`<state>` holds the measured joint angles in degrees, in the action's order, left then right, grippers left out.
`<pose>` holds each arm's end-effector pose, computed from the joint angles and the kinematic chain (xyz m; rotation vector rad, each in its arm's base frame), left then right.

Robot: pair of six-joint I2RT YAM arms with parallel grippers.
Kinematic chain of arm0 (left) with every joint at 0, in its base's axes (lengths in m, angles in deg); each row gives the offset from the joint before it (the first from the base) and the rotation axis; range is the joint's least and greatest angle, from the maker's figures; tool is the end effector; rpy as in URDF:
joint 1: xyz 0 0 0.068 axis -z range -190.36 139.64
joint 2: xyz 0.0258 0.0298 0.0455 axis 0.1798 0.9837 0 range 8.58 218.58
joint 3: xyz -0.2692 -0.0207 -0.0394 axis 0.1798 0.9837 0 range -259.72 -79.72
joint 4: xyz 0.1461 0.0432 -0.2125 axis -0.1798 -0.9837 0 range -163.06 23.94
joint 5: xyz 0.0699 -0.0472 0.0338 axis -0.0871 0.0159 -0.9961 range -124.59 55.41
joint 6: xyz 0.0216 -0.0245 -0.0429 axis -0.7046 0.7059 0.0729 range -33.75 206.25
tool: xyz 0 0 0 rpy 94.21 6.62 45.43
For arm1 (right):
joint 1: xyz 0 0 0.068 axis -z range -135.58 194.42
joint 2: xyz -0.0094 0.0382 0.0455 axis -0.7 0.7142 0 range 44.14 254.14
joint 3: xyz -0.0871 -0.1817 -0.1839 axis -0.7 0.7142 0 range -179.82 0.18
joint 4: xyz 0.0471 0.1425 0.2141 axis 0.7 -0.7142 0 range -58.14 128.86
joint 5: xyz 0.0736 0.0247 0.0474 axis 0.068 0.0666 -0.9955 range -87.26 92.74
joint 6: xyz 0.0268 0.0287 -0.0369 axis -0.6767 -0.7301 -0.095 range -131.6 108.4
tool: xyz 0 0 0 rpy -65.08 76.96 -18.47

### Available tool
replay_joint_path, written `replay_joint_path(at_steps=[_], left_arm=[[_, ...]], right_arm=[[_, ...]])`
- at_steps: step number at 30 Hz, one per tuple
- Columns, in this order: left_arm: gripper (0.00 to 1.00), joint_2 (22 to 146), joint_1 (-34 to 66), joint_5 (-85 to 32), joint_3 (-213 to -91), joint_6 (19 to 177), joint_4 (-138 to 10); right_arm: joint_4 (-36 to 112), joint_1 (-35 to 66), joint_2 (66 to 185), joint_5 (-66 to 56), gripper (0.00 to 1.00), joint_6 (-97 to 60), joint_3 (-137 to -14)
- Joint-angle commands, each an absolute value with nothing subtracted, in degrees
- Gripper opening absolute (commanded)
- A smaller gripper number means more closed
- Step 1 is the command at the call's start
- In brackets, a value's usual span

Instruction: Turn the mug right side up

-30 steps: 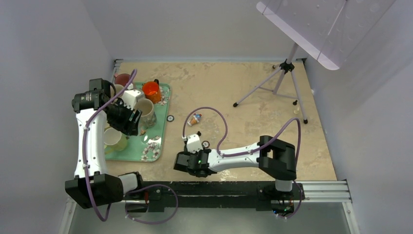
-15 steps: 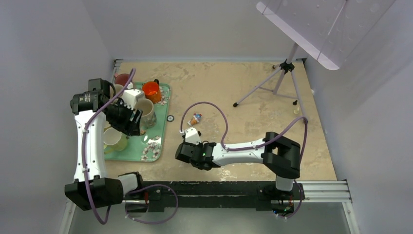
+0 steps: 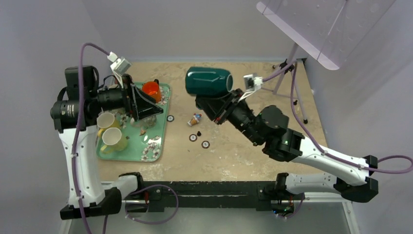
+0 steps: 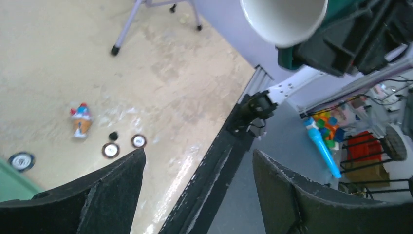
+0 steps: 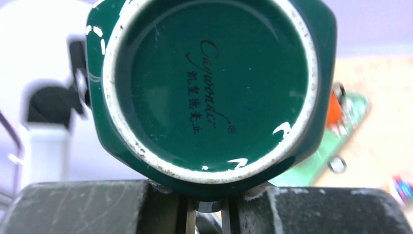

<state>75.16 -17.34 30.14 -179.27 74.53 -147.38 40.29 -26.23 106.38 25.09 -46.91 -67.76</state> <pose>0.1501 -0.0140 0.4728 0.5695 1.9963 -1.1374 0.0926 0.2229 0.4444 -0.1390 1.5717 1.2097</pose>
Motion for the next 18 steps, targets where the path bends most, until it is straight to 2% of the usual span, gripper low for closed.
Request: replay_joint_path(at_steps=[1, 3, 4, 11, 15, 18], left_arm=[[0.85, 67.08, -16.67, 45.71, -174.51, 116.51, -106.02], [0.86, 65.27, -16.2, 46.13, -170.53, 131.04, -87.68], [0.86, 65.33, -15.84, 45.78, -170.29, 134.62, -83.55], [0.83, 65.39, -14.9, 43.04, -171.04, 144.63, -68.98], [0.81, 66.06, -14.93, 42.02, -172.03, 142.04, -71.55], [0.76, 66.24, -14.4, 42.1, -170.93, 143.44, -70.92]], right_arm=[[57.43, -25.62, 108.22, 18.81, 0.0, -42.59, -72.06], [58.77, -25.55, 109.88, 16.77, 0.0, -41.98, -74.54], [58.98, -25.54, 110.81, 15.82, 0.0, -41.69, -75.85], [60.01, -25.58, 114.8, 10.7, 0.0, -42.04, -80.35], [61.25, -25.54, 115.84, 7.4, 0.0, -42.4, -80.73], [61.38, -25.54, 117.17, 6.02, 0.0, -42.58, -81.54]])
